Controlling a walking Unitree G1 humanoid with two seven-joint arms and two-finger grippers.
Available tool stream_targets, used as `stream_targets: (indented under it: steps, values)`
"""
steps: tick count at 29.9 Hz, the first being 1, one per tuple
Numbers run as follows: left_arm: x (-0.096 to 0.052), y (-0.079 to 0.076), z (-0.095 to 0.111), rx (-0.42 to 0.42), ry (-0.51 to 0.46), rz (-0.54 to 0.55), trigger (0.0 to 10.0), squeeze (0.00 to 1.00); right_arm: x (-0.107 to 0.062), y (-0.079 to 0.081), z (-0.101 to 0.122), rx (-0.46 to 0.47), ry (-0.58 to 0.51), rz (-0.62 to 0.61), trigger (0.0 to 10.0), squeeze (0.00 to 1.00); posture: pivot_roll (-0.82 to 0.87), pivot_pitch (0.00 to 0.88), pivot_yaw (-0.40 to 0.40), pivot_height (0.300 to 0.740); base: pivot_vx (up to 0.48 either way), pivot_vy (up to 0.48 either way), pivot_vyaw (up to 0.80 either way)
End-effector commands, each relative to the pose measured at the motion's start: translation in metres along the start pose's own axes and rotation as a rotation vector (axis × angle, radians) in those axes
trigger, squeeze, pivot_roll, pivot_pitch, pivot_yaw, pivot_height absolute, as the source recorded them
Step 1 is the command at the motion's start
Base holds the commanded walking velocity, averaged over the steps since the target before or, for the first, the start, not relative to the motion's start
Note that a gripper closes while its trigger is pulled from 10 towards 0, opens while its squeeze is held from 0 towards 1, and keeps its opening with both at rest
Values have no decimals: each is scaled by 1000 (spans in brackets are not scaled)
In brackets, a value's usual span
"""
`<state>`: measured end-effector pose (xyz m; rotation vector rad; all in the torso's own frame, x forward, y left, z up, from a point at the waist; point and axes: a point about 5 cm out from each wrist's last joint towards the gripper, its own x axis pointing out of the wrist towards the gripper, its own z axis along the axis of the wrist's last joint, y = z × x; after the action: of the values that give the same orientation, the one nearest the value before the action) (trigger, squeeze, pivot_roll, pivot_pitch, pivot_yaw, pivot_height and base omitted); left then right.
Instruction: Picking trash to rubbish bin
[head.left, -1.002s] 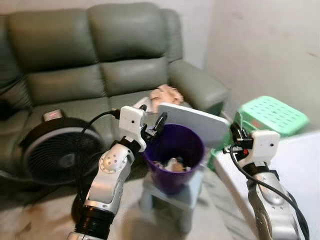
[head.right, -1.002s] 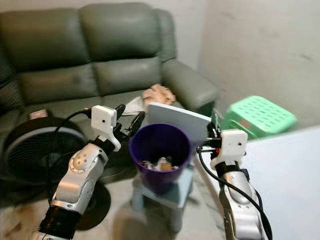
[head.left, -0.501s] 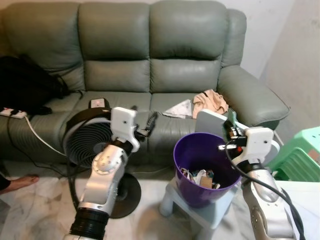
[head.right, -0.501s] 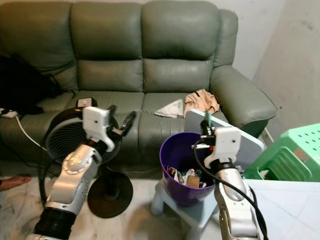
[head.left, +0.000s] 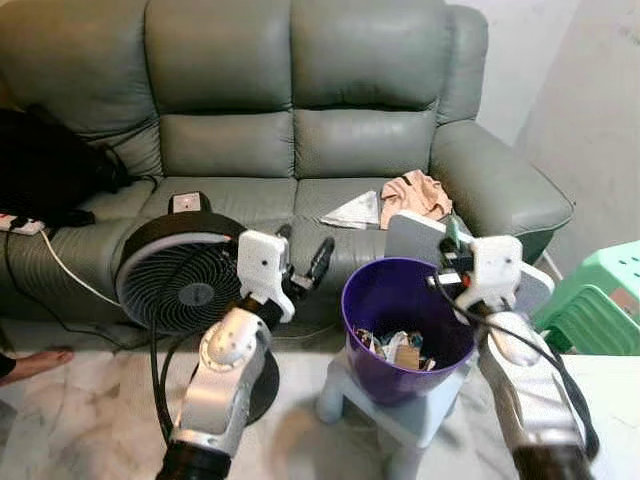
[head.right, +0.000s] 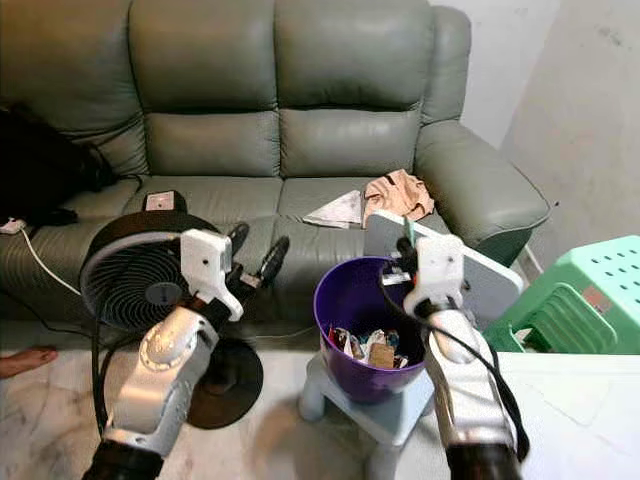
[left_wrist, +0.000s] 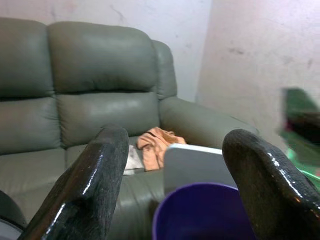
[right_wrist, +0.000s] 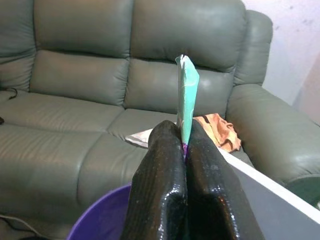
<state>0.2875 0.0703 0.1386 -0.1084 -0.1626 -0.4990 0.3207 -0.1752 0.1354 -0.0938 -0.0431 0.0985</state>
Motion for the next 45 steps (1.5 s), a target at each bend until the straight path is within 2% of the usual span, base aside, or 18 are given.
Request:
stream_targets:
  steps: [1,9,14,17,24,29,30,35,45]
  values:
    - [-5,-13,5,-23,-24,-24,10000,0,16,-4,3,23,11,-38,10000,0,-16,102,-42,740,0,0,0]
    - [-15,-31,5,-63,-17,-36,10000,0,45,-1,14,13,27,-34,10000,0,7,150,-81,740,0,0,0]
    - [-21,-38,6,-68,-14,-39,10000,0,56,-1,17,15,30,-38,10000,0,10,164,-88,740,0,0,0]
    - [-30,-47,7,-85,-4,-39,10000,0,66,2,18,-58,75,-39,10000,0,15,213,-116,740,0,0,0]
    - [-36,-55,14,-105,-7,-32,10000,0,69,5,13,-153,107,17,10000,0,35,259,-143,740,0,0,0]
    - [-40,-56,16,-120,-7,-18,10000,0,68,3,8,-151,135,23,10000,0,45,270,-149,740,0,0,0]
    - [-41,-56,16,-119,-4,-14,10000,0,68,2,6,-154,142,8,10000,1000,47,271,-150,740,0,0,0]
    - [-43,-55,19,-124,6,0,10000,0,69,-3,4,-169,149,-37,10000,1000,49,272,-149,740,0,0,0]
    - [-43,-57,19,-131,13,-9,10000,0,69,-8,5,-179,142,-51,10000,1000,39,261,-143,740,0,0,0]
